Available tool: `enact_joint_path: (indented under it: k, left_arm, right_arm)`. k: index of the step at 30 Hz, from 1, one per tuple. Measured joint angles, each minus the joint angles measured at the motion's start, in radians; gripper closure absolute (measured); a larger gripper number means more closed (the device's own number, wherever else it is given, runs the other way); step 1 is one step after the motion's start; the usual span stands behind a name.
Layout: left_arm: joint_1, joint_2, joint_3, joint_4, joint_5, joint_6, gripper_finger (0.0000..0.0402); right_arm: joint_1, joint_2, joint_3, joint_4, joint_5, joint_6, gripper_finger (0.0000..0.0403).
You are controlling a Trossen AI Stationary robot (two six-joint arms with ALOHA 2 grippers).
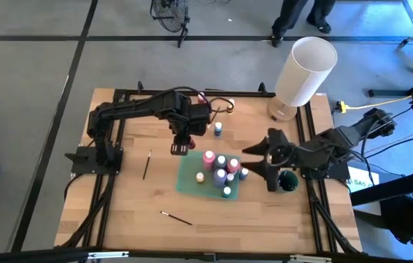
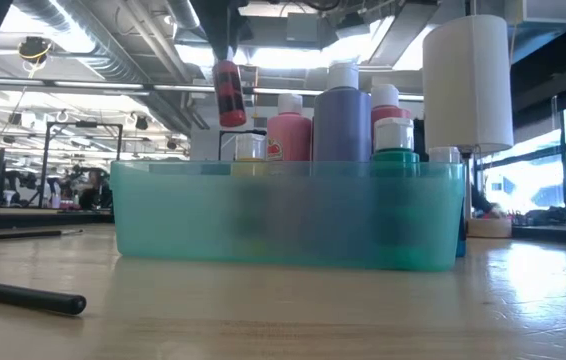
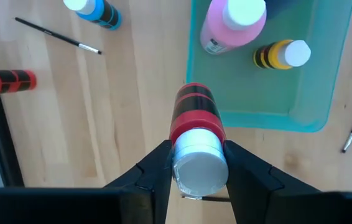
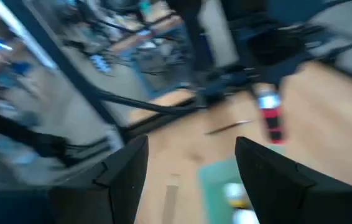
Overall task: Pick & Place Paint Supplies
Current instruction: Put the small red paint bottle into the light green bin
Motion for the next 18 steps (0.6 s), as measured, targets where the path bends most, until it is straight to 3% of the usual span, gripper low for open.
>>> enact_joint_path:
  k: [5, 13, 18]
  left_arm:
    - [-0.022, 0.0, -0.003, 0.001, 0.0, -0.011, 0.0284]
    - [-0.073, 0.0, -0.087, 0.019, 0.0, -0.032, 0.0282]
    - [-0.109, 0.0, -0.166, 0.109, 0.0, -0.039, 0.0284]
  right_arm:
    - [0.007, 0.037, 0.0, 0.159, -0.113, 0.028, 0.0158]
    - [0.07, 0.122, 0.0, 0.566, -0.238, -0.217, 0.0158]
    - [0.107, 0.134, 0.0, 0.656, -0.242, -0.273, 0.0158]
